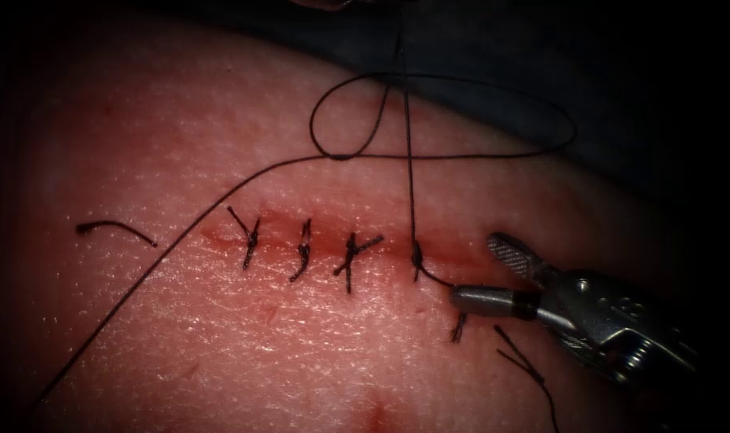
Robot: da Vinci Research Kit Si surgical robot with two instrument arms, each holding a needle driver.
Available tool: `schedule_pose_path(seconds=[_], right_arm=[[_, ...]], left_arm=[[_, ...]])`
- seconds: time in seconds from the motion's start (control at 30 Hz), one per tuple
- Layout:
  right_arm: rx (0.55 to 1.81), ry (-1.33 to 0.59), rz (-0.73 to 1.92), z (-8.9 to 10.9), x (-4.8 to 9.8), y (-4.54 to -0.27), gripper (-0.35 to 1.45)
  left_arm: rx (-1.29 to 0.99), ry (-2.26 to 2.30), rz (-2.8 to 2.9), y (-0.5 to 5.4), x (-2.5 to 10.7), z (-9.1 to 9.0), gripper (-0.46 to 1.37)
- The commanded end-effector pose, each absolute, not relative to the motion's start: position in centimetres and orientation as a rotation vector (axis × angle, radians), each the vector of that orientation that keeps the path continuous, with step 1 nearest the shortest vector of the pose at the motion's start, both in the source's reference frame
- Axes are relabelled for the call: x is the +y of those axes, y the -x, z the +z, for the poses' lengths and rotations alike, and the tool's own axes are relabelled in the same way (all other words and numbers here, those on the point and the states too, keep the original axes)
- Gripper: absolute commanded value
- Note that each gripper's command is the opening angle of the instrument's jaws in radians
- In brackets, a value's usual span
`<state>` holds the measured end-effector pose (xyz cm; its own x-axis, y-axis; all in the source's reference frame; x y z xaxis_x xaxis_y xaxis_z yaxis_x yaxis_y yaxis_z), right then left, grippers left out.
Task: Wound Closure
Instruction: Cut the suture with the right tool
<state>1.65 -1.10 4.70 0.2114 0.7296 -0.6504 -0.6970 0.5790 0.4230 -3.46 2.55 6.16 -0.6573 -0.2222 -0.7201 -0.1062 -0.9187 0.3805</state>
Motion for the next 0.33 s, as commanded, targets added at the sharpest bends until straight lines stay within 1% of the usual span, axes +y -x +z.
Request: schedule_pose_path(seconds=[0.03,0.33], right_arm=[[0.929,-0.045,0.991,4.71,-1.09,-1.65,1.21],[0.927,-0.042,0.993,4.73,-1.07,-1.65,1.20]], left_arm=[[-0.610,-1.269,-2.734,3.46,2.55,6.15,-0.35],[-0.610,-1.269,-2.734,3.46,2.55,6.15,-0.35]])
